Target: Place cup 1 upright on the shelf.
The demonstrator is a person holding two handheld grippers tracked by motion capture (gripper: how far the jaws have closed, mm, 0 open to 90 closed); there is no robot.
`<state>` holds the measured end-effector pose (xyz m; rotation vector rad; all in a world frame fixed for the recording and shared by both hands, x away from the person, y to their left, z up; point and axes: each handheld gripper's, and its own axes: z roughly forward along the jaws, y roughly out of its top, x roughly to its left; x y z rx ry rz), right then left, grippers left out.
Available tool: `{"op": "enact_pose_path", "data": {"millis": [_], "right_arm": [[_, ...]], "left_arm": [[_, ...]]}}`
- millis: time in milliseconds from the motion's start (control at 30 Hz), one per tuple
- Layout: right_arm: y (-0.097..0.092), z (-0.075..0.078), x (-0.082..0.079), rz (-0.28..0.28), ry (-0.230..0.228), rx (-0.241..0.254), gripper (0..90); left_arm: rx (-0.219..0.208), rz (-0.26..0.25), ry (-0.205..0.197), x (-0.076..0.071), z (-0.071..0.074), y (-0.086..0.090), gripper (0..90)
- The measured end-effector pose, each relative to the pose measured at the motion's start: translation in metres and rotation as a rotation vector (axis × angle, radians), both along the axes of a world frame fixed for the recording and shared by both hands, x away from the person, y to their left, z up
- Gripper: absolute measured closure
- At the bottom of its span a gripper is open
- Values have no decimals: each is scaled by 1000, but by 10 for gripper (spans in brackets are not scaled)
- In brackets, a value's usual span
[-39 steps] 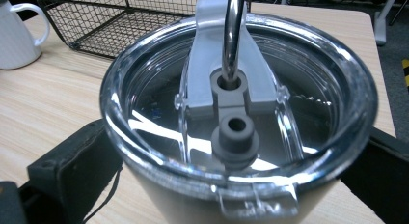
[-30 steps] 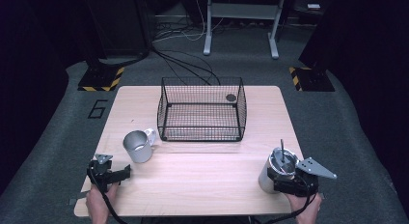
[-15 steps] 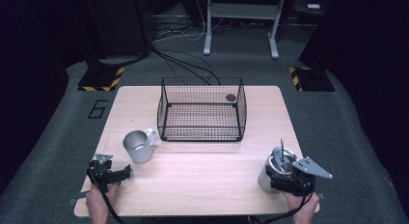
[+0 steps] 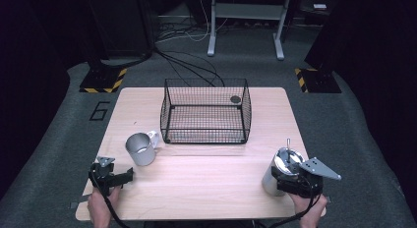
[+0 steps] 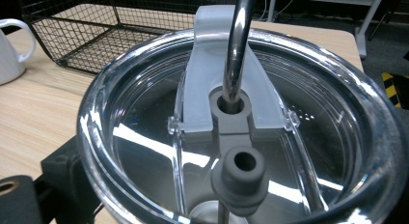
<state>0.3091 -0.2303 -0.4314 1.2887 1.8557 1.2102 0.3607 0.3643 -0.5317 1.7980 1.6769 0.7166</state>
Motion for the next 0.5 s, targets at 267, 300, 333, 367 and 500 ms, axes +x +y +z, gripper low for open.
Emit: {"op": "enact_pose_path", "data": {"millis": [267,300,333,367,500], "right_arm": [[8,13,2,32,-13,-2,32],[8,14,2,35,-12,3,32],[9,16,3,39,-11,-1,32],[10,17,4,43,-16,4,32],[15,22,8,60,-9,5,32]], "left_arm": [[2,-2,-4,0,0,0,19],[0,-1,0,0,0,0,19],[-1,-1,0,0,0,0,19],[0,-2,0,0,0,0,19],[1,-5,-2,0,0,0,19]]}}
